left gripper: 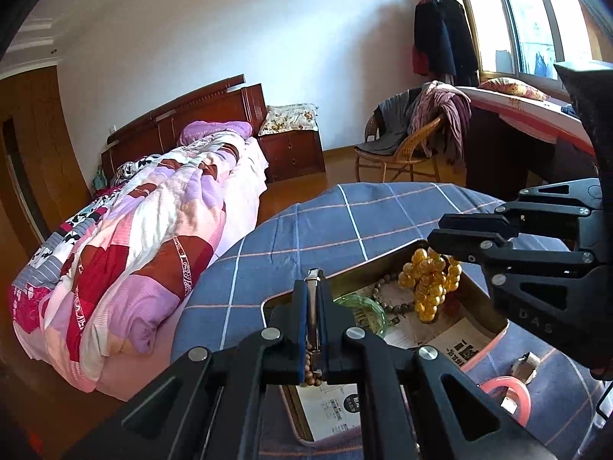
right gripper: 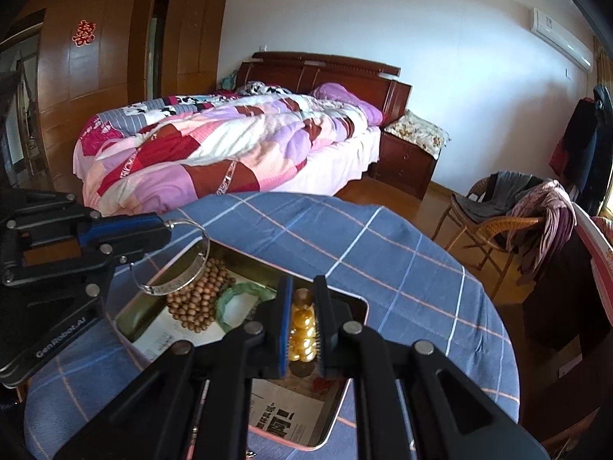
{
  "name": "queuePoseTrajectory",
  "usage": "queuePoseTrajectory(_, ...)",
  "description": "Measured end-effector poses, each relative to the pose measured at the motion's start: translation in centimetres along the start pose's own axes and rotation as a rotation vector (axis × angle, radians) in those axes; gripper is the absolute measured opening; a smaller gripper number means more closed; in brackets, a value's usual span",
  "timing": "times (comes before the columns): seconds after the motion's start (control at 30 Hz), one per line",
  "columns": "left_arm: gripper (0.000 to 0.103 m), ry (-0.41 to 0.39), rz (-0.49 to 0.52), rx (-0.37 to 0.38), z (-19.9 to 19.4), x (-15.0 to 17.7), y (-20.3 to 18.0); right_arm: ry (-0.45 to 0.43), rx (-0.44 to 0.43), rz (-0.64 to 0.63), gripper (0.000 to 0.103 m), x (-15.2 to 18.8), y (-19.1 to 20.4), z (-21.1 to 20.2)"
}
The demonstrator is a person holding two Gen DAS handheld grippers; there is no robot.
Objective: Organize jewelry
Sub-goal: 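Carry the silver bangle and gold bead bracelet into the pink tin and open both tools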
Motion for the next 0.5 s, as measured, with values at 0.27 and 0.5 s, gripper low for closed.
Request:
queuePoseTrajectory(0.27,0.004,0.036,0.005,-0.004,1.8,1.0,-0.4,0.043,0.012,0.01,0.013,1.3,-0.4,1.7)
queuePoseTrajectory(0.5,0.006,0.05,0.024,-0.028,2.2,1.7,-1.0,0.051,0.046,0.018,0.044,1.8,-0.7,2.1)
Point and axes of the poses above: each gripper's, at about its wrist camera, not at the fingertips, and z roughly the way its jaws point, y to its left, x to its underside, the point moved 3 cm from there along z, roughly the way its jaws point, and after that the axes turned 5 degrees about z, right-handed, at the moved point
